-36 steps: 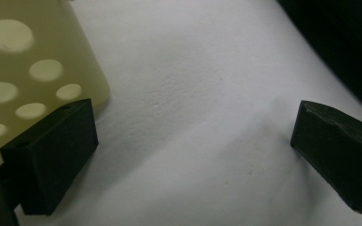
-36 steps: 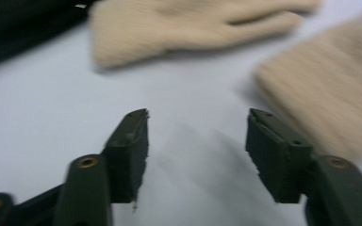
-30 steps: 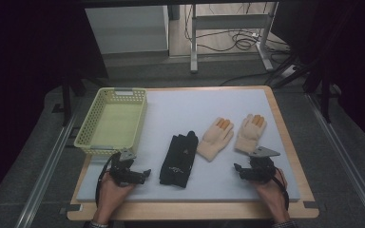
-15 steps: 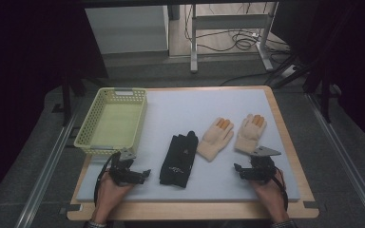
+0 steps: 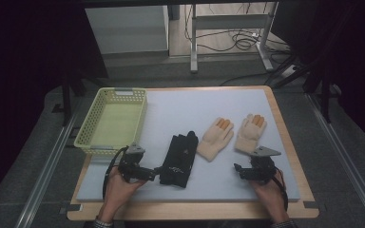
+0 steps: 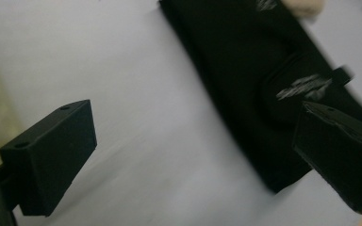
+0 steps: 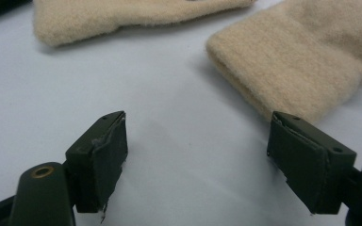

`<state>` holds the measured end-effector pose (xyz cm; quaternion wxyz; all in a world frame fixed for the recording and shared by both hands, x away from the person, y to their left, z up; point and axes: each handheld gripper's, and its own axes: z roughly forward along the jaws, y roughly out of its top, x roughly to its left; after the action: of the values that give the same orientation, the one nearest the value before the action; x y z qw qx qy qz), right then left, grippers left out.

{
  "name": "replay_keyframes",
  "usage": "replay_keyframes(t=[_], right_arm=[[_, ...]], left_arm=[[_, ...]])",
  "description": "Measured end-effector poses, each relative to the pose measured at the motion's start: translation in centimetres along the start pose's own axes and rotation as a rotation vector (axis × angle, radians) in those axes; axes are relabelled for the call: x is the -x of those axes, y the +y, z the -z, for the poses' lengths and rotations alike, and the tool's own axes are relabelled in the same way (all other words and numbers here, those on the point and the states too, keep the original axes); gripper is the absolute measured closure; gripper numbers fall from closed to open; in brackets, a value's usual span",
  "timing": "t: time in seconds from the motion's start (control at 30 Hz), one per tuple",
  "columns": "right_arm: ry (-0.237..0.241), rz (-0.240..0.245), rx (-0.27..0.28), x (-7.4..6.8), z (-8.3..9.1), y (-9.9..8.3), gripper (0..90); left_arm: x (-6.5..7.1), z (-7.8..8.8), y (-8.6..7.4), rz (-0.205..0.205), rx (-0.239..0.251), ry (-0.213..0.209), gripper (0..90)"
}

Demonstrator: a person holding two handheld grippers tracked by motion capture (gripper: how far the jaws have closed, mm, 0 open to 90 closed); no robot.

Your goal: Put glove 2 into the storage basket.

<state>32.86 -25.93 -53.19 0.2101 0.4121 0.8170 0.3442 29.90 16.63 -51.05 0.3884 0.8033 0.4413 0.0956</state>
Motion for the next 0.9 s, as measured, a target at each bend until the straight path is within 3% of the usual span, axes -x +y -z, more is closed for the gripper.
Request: replay_keyframes(t=[0.33,0.5,0.63,0.8,0.9], right_arm=[[0.0,0.0,0.001,0.0,0.0,0.0,20.5],[0.001,0.002,0.001,0.0,0.0,0.0,20.5],[0.002,0.001,0.0,0.0,0.0,0.0,20.5],[0.002,0.001,0.001,0.0,0.0,0.0,20.5],[0.002,0.001,0.001,0.0,0.0,0.0,20.4]], left_arm=[[4.4,-3.3,3.3,-0.059,-0.063,0.035,0.0],[5.6,-5.2,4.1,-0.055,-0.077,0.072,0.0],[6.8,-6.6,4.1,-0.073,-0.072,0.133,0.0],[7.6,-7.9,3.7,-0.112,-0.09,0.276,0.0],[6.8,-8.0,3.4,-0.097,-0.103,0.284,0.0]])
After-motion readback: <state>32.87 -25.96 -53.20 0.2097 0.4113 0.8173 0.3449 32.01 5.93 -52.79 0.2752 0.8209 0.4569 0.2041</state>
